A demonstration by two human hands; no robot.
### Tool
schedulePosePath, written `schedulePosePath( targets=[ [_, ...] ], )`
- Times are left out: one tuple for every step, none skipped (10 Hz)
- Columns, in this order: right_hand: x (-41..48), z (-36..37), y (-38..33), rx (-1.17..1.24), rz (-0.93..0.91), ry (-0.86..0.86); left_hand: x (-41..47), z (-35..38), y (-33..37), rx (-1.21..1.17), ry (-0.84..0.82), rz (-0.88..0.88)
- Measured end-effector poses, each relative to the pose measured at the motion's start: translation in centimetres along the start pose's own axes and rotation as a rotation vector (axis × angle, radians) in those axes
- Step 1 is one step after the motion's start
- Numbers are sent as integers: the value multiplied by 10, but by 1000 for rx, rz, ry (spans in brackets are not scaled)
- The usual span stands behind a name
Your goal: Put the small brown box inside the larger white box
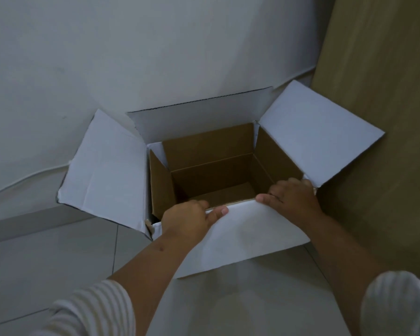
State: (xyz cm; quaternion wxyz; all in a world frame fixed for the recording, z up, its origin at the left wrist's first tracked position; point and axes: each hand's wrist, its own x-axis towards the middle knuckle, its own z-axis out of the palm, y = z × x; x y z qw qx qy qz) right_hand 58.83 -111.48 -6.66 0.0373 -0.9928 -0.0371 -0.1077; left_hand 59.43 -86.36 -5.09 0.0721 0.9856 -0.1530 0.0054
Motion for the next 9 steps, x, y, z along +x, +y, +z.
schedulePosePath(
  targets=[
    [-5,-3,-4,19,12,1,-5,-1,1,-10,-11,3],
    [-6,-8,-6,27,25,-56,-9,-4,3,-28,-27,4],
    [-7,-12,-7,44,52,-144,-14,-5,3,-53,-64,8],
    [-9,-13,-14,58,122,-212,-20,-6,0,-105,-88,37],
    [-16,-12,-28,127,139,-155,-26,-10,-5,-192,-62,94],
    [-21,-13,-54,188,114,-66,-33,-17,-9,-236,-21,129],
    [-21,-18,-88,195,108,-39,-36,-24,-16,-222,27,133],
    [-22,-38,-119,205,107,-65,-40,-43,-21,-216,51,128],
    [-20,-65,-137,205,115,-51,-42,-70,-24,-188,66,119]
  ],
)
